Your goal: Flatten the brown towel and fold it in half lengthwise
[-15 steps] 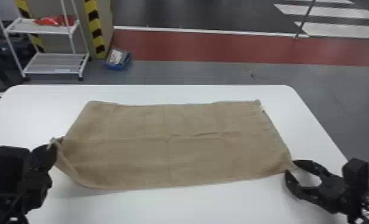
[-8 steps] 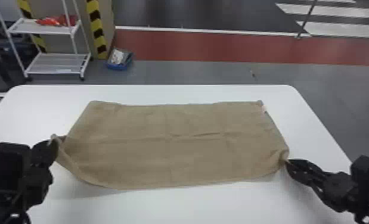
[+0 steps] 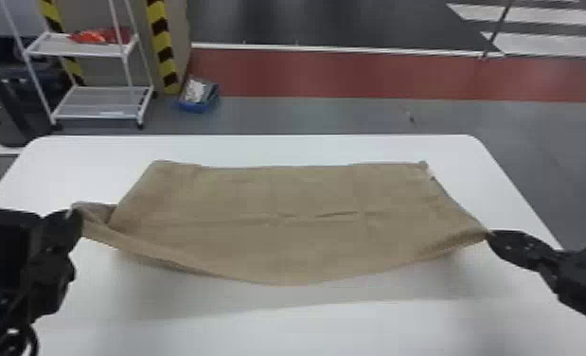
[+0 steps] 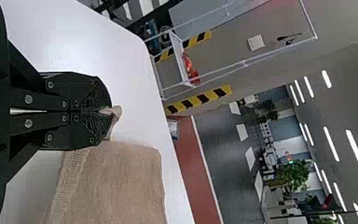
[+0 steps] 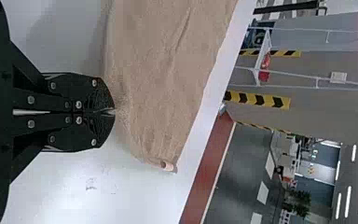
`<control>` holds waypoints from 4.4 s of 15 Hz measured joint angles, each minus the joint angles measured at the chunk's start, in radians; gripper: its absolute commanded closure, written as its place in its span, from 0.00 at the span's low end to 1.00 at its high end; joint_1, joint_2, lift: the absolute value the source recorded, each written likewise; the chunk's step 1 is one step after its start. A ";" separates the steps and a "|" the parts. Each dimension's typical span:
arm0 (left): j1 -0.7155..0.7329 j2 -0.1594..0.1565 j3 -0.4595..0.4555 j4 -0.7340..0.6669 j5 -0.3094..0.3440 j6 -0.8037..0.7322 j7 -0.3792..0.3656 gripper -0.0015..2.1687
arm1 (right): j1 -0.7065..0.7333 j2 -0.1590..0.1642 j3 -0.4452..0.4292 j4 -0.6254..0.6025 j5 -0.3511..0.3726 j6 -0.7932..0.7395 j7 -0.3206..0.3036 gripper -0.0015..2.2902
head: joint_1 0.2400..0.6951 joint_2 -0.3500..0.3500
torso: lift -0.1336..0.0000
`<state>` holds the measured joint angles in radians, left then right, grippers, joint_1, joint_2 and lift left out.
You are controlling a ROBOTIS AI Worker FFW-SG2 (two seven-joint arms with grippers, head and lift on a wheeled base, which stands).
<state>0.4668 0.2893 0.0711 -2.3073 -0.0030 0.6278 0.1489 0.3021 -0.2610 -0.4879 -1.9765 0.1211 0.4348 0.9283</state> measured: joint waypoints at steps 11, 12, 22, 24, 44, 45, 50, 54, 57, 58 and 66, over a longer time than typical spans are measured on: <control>-0.676 0.011 -0.071 0.520 0.127 0.008 -0.001 0.80 | -0.685 -0.076 0.170 0.544 -0.011 0.039 -0.111 0.76 | 0.74 0.43 | 0.04; -0.750 0.008 -0.097 0.599 0.127 -0.039 0.001 0.80 | -0.747 -0.078 0.183 0.606 -0.009 -0.003 -0.133 0.76 | 0.67 0.43 | 0.04; -0.775 0.017 -0.158 0.508 0.124 0.162 0.053 0.80 | -0.691 -0.133 0.195 0.558 -0.080 -0.016 -0.121 0.76 | 0.56 0.40 | 0.04; -0.585 0.016 -0.124 0.317 0.061 0.318 0.056 0.80 | -0.525 -0.138 0.134 0.441 -0.122 0.020 -0.080 0.76 | 0.76 0.40 | 0.04; -0.287 -0.072 -0.106 -0.125 0.001 0.826 0.137 0.80 | -0.241 -0.104 -0.049 0.324 -0.229 0.049 -0.008 0.76 | 1.00 0.29 | 0.04; -0.319 -0.074 -0.110 -0.089 0.007 0.809 0.137 0.80 | -0.278 -0.104 -0.029 0.357 -0.213 0.048 -0.009 0.76 | 1.00 0.29 | 0.04; -0.489 -0.070 -0.157 0.113 0.005 0.723 0.126 0.80 | -0.428 -0.106 0.054 0.514 -0.142 0.038 -0.035 0.76 | 1.00 0.32 | 0.04; -0.621 -0.068 -0.196 0.274 0.000 0.646 0.131 0.80 | -0.516 -0.102 0.093 0.596 -0.118 0.019 -0.061 0.73 | 1.00 0.34 | 0.04; -0.682 -0.067 -0.205 0.368 0.004 0.590 0.132 0.80 | -0.546 -0.100 0.100 0.614 -0.121 0.015 -0.065 0.72 | 1.00 0.35 | 0.04; -0.696 -0.065 -0.206 0.386 0.005 0.586 0.129 0.80 | -0.552 -0.100 0.100 0.618 -0.123 0.015 -0.065 0.73 | 1.00 0.35 | 0.04; -0.778 -0.059 -0.243 0.544 -0.005 0.502 0.116 0.09 | -0.615 -0.099 0.147 0.740 -0.091 -0.029 -0.107 0.31 | 0.99 0.36 | 0.04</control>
<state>-0.3117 0.2298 -0.1717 -1.7629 -0.0079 1.1301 0.2647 -0.3128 -0.3604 -0.3408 -1.2363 0.0298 0.4053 0.8218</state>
